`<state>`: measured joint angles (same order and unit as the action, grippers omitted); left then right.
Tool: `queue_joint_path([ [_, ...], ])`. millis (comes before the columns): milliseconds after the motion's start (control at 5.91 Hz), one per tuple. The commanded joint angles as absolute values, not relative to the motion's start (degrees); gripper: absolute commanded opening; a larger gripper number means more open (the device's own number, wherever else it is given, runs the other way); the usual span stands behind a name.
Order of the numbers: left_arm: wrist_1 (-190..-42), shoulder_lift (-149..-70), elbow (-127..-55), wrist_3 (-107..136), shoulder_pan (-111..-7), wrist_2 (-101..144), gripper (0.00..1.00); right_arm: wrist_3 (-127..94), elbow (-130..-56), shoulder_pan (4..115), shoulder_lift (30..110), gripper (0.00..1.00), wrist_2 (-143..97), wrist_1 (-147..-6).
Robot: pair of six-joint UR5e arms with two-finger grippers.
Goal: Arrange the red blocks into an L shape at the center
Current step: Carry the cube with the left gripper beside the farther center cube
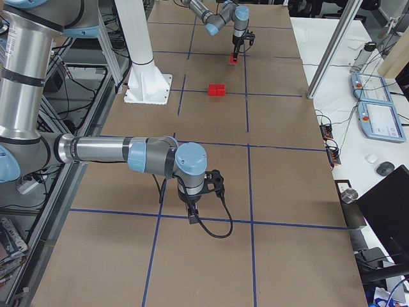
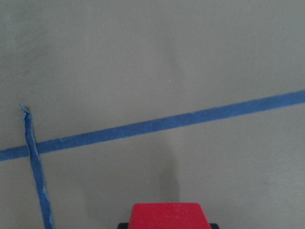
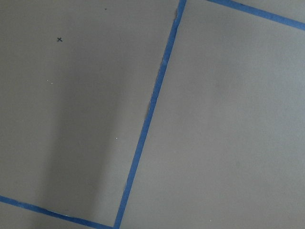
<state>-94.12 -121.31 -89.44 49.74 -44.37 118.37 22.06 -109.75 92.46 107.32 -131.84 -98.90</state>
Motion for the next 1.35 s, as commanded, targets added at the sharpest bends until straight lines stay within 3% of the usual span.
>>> queue_joint_path([
  [0, -85.94, -121.20, -97.94, 65.13, -44.39, 118.04, 0.23, 22.06, -109.78, 92.46, 107.31, 1.00, -131.84, -98.88],
  [169, -84.48, -121.55, -100.69, 77.74, -44.04, 117.95, 0.23, 22.06, -109.78, 92.46, 107.31, 1.00, -131.84, -98.88],
  [845, -84.82, -127.87, -99.59, 135.67, -37.62, 110.39, 0.22, 22.15, -109.69, 92.55, 107.40, 1.00, -131.84, -98.88],
  [1184, -85.25, -133.73, -92.69, 149.20, -35.17, 110.39, 0.22, 22.15, -109.78, 92.46, 107.40, 1.00, -131.84, -98.88],
])
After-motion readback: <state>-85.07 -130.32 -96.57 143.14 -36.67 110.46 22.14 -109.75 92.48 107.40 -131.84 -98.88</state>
